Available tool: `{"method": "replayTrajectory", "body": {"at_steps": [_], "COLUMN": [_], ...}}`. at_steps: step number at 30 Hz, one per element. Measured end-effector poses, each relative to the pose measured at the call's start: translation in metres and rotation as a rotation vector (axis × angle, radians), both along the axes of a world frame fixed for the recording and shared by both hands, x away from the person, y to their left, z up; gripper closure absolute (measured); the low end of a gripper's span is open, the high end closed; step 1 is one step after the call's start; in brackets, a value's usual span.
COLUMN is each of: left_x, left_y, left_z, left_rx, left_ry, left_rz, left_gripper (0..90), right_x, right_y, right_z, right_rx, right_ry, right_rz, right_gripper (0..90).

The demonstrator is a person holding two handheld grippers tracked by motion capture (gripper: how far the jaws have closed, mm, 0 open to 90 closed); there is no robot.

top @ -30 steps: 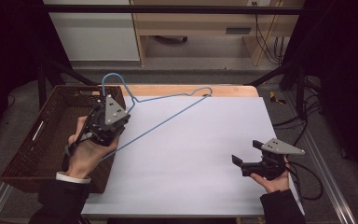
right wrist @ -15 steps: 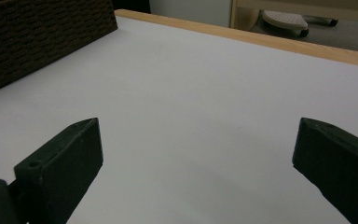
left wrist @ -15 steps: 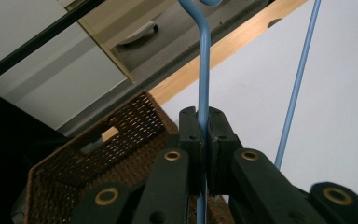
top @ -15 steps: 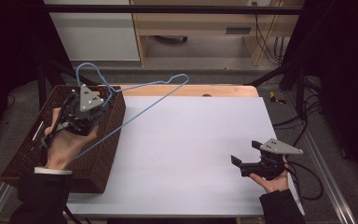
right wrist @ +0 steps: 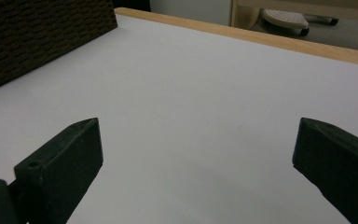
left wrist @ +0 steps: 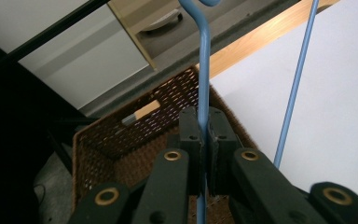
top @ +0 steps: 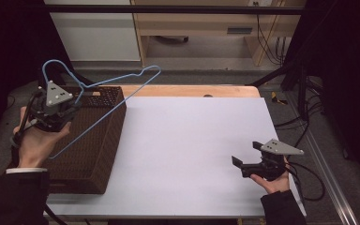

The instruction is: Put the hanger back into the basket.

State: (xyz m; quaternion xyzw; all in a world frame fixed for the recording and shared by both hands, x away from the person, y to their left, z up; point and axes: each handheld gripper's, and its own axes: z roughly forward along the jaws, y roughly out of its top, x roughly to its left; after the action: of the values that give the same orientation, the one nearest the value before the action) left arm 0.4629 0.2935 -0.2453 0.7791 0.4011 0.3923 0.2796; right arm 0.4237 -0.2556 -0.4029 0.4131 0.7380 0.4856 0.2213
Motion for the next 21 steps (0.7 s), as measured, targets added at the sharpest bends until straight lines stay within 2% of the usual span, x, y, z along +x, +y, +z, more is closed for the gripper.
{"method": "replayTrajectory", "body": {"at_steps": [21], "left_x": [0.009], "left_y": [0.059], "left_z": [-0.027], "left_rx": [0.012], "left_ry": [0.021], "left_rz": [0.117], "left_gripper": [86.7], "right_x": [0.001], "right_y": [0.001], "right_z": [-0.001], "right_rx": [-0.005], "right_ry": [0.006], "right_rz": [0.003], "right_gripper": [2.2]}}
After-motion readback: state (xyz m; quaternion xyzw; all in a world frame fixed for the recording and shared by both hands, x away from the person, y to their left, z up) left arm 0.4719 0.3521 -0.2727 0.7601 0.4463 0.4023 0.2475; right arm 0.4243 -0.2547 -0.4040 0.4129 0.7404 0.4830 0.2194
